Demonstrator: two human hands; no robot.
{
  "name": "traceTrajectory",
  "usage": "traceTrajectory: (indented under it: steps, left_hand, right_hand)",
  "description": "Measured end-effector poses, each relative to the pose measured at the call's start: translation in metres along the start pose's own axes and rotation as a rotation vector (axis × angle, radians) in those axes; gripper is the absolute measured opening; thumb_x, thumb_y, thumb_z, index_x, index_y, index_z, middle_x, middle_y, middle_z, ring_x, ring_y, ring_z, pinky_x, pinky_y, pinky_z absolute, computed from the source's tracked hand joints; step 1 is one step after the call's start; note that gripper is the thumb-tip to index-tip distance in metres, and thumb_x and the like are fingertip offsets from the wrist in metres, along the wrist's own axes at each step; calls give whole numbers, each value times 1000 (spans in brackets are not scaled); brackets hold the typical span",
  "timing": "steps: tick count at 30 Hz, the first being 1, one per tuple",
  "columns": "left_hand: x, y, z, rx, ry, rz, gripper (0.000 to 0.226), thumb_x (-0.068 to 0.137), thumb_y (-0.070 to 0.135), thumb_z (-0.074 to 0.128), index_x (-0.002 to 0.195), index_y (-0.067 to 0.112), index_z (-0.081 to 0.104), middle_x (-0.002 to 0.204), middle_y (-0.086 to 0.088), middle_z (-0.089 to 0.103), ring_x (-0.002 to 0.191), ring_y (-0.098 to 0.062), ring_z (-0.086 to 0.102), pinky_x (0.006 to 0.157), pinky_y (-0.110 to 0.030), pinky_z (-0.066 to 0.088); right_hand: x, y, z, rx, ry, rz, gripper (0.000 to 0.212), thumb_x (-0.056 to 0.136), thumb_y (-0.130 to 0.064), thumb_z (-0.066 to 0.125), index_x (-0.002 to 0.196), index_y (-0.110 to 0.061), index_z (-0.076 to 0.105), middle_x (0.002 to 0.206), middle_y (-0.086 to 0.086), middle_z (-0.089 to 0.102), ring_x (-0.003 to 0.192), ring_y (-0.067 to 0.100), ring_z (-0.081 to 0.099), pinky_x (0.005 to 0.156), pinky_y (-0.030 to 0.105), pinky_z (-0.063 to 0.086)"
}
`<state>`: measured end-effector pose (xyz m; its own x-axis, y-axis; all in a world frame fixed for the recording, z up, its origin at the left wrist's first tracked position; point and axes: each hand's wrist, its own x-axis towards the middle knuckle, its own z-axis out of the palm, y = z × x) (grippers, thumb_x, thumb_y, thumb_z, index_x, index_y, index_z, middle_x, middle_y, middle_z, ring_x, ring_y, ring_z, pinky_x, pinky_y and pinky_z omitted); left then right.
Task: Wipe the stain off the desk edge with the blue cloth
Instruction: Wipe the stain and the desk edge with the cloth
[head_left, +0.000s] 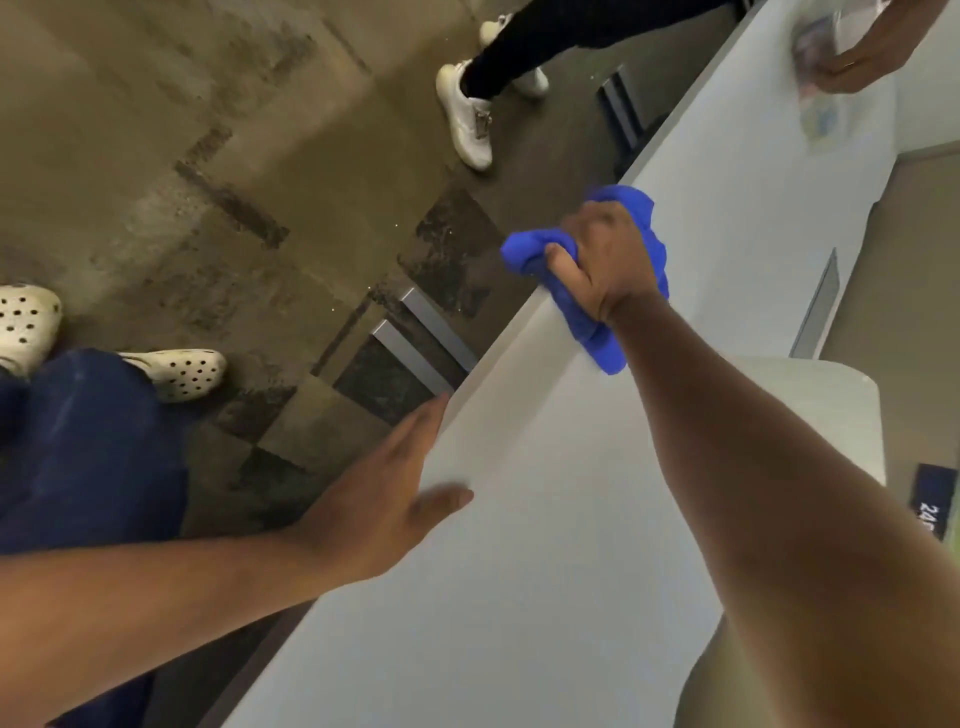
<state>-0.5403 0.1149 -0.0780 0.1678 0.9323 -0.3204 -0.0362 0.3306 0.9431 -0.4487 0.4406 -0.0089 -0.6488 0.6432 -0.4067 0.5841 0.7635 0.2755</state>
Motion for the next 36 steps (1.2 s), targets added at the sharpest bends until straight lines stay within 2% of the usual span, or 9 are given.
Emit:
traceTrajectory:
  steps: [7, 11, 14, 17, 20, 24, 27, 30, 36]
  left_hand:
    - [5, -1, 1, 78, -8, -45, 98, 94, 72, 54, 167, 39, -3, 176, 18, 12, 146, 4, 25, 120, -27, 30]
    - [1, -3, 6, 85, 51, 70, 88, 104, 48, 61, 166, 35, 0, 173, 16, 12, 148, 23, 2, 121, -4, 9]
    - [-5, -9, 16, 470, 181, 167, 78, 112, 44, 45, 169, 7, 5, 179, -11, 2, 165, -15, 1, 131, -25, 6]
    - [-6, -9, 16, 618, 125, 496, 64, 105, 3, 42, 165, 0, 24, 177, -24, -1, 165, -41, 0, 134, -51, 9]
    - [-4, -11, 13, 791, 41, 571, 65, 100, 7, 21, 165, 1, 25, 178, -21, 0, 165, -40, -3, 133, -56, 8]
    - [-4, -2, 10, 910, 51, 534, 66, 102, 13, 42, 165, 1, 26, 176, -19, 15, 165, -36, 3, 131, -54, 9]
    - [-5, 6, 5, 877, 79, 544, 70, 97, 8, 57, 163, 5, 34, 174, -15, 26, 164, -33, 12, 128, -51, 9]
    - [-6, 9, 3, 892, 78, 602, 58, 99, 3, 41, 157, 4, 46, 168, -17, 39, 161, -36, 24, 128, -54, 19]
    - [-7, 5, 5, 903, 111, 605, 70, 93, 7, 16, 155, 2, 48, 167, -20, 41, 160, -37, 21, 130, -49, 2]
  right_hand:
    - [-68, -72, 20, 200, 161, -63, 46, 96, -39, 43, 79, -6, 69, 78, 17, 70, 80, 38, 65, 91, 46, 49]
    - [-102, -88, 41, 308, 192, -326, 57, 104, -49, 36, 98, -10, 77, 96, 8, 75, 95, 29, 64, 108, 45, 41]
    - [-77, -53, 39, 222, 166, -411, 75, 103, -62, 23, 101, -8, 76, 98, 12, 74, 94, 35, 65, 101, 46, 43]
    - [-36, -14, 26, 135, 233, -258, 74, 103, -58, 29, 90, 2, 69, 89, 24, 69, 86, 43, 65, 92, 46, 39]
    - [-8, 5, 19, 121, 215, 27, 56, 97, -45, 35, 81, 1, 63, 83, 24, 66, 85, 44, 62, 92, 49, 39]
    - [-13, -19, 17, 367, 309, 313, 36, 100, -35, 43, 80, -8, 59, 83, 13, 62, 91, 36, 62, 94, 41, 43]
    - [-28, -72, 19, 592, 466, 638, 34, 105, -23, 48, 114, -1, 72, 129, 15, 71, 138, 35, 55, 118, 43, 39]
    - [-64, -134, 23, 610, 370, 762, 54, 107, -27, 45, 158, -9, 45, 172, 3, 35, 163, 23, 19, 134, 38, 13]
    - [-64, -117, 25, 578, 234, 719, 80, 101, -26, 55, 168, -9, 14, 178, 8, 10, 166, 25, 6, 135, 40, 3]
